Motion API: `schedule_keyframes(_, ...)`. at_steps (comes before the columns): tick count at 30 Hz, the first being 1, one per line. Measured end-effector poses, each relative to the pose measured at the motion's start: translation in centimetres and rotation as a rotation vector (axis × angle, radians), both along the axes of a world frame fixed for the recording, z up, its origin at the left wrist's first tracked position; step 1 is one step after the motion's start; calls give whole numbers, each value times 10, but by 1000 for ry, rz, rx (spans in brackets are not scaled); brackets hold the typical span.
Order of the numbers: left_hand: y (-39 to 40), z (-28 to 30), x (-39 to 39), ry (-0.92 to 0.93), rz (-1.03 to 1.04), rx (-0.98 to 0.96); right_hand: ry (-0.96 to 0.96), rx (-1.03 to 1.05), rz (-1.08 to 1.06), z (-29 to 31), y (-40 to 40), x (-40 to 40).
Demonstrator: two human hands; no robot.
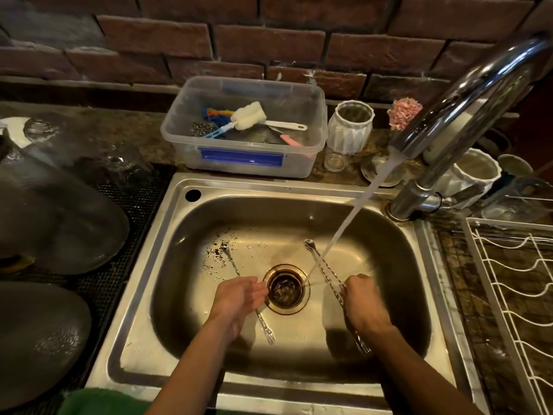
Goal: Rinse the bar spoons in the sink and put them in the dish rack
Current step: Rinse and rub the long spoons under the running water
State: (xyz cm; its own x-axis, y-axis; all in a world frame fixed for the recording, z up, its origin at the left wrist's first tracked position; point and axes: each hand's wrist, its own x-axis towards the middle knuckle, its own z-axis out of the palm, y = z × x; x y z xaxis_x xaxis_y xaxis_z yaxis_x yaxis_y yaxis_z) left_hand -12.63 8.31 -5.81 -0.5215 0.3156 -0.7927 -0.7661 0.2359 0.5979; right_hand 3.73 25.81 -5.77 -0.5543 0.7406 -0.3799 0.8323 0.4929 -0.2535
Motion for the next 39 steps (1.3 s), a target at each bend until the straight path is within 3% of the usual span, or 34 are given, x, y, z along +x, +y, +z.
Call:
schedule_keyframes(12,-3,-5,-15,-61,36,-50,-68,-26,45,-17,13,-4)
schedule_keyframes(19,-13,-13,-33,-43,82,-127,-28,31,1,1,-6,-20)
schedule_keyframes(24,-18,-21,-43,-39,63,-188,181,-293,-23,1,-40,-63)
schedule_keyframes(27,-19,-26,-46,-33,112,-192,202,-423,2,-8,-62,-89)
schedule_keyframes(31,-18,-31,-47,-49,101,-230,118,-427,87,-24,-85,-114)
schedule_keyframes(39,-18,-32,-49,-182,108,-187,-59,-207,318,-42,-105,-127)
